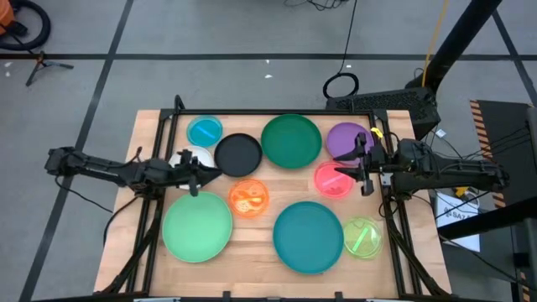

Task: Stack plastic plates
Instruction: Stack the light green plate on top of the green plate

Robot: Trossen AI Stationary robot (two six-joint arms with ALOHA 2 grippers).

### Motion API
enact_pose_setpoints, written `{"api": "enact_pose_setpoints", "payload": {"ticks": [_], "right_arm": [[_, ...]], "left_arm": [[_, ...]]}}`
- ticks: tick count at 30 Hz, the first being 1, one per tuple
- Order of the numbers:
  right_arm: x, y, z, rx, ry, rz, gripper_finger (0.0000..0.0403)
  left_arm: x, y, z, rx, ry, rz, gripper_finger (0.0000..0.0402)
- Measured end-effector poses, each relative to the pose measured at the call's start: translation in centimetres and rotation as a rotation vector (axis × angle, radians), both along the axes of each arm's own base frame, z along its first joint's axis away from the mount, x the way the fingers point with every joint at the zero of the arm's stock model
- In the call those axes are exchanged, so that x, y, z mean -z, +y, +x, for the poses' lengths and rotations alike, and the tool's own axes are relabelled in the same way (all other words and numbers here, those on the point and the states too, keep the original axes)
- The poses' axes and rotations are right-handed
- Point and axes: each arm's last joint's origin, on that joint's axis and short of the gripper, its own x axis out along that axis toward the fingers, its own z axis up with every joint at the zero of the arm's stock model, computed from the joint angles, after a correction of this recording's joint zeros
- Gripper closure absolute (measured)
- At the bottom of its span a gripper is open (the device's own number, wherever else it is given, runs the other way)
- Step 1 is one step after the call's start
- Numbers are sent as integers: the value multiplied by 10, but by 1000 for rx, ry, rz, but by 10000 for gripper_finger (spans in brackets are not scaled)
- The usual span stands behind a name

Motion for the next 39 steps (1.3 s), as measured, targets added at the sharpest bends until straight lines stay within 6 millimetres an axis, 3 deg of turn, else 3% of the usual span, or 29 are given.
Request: {"api": "enact_pose_setpoints", "payload": {"ticks": [8, 13, 23, 32, 39], "right_arm": [[-2, 0, 4, 0, -26, -14, 273], [-2, 0, 4, 0, -23, -37, 273], [-2, 0, 4, 1, -24, -67, 273], [-2, 0, 4, 1, -23, -64, 273], [-1, 0, 4, 1, -18, -61, 273]], "left_arm": [[-23, -2, 13, 37, 413, 150, 314], [-27, -8, 18, 119, 619, 188, 314], [-29, -23, 42, 196, 681, 246, 314], [-14, -28, 53, 300, 774, 425, 314], [-2, -31, 58, 327, 849, 448, 314]]}}
